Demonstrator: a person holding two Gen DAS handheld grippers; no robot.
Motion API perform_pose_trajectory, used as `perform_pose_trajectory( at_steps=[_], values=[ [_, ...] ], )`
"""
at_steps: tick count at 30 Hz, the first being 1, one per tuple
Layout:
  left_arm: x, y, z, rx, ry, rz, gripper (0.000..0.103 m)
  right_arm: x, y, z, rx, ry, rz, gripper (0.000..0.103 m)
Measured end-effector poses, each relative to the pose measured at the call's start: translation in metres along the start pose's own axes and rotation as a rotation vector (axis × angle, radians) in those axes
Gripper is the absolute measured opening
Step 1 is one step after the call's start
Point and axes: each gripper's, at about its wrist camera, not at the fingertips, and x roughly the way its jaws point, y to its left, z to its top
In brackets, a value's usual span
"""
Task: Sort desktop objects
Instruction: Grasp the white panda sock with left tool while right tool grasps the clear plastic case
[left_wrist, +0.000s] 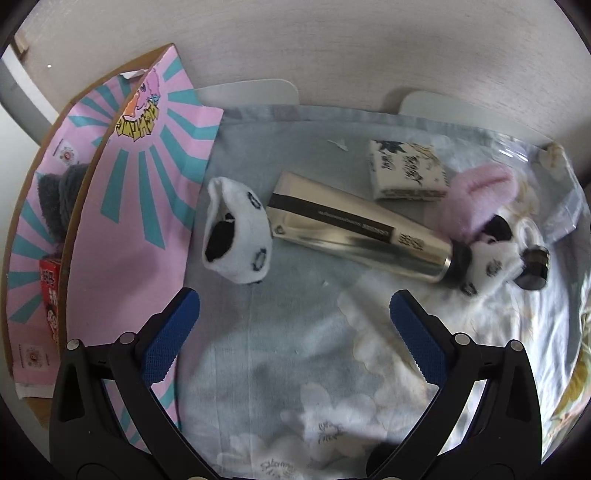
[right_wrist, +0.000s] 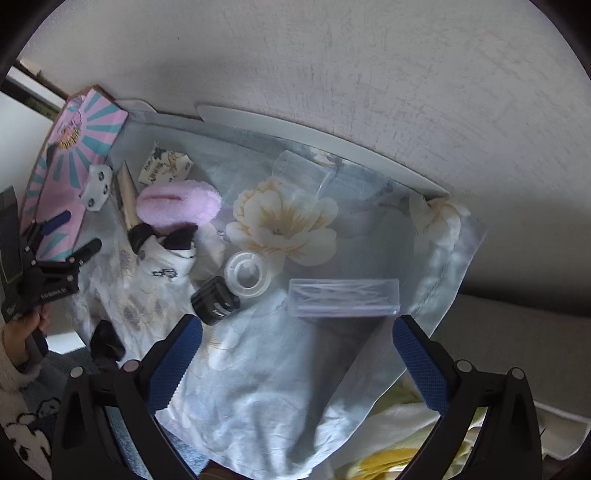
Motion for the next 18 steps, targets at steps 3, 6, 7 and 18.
perform_pose_trajectory(
  at_steps=[3, 6, 7, 18],
  values=[
    [0.007, 0.004, 0.004, -0.015, -0.007, 0.024, 0.103, 0.013, -0.005, 0.005, -0.014, 0.022, -0.004, 0.103],
    [0.015, 0.006, 0.008, -0.020, 0.000, 0.027, 0.100, 0.022, -0.009, 0.008, -0.011, 0.036, 0.007, 0.103],
    [0.018, 0.006, 0.010, -0.019, 0.002, 0.026, 0.099, 0.025, -0.011, 0.009, -0.013, 0.042, 0.006, 0.103],
    [0.034, 0.016, 0.019, -0.013, 0.023, -0.019, 0.079, 0.053, -0.027, 0.008, -0.005, 0.100, 0.011, 0.089]
  ],
)
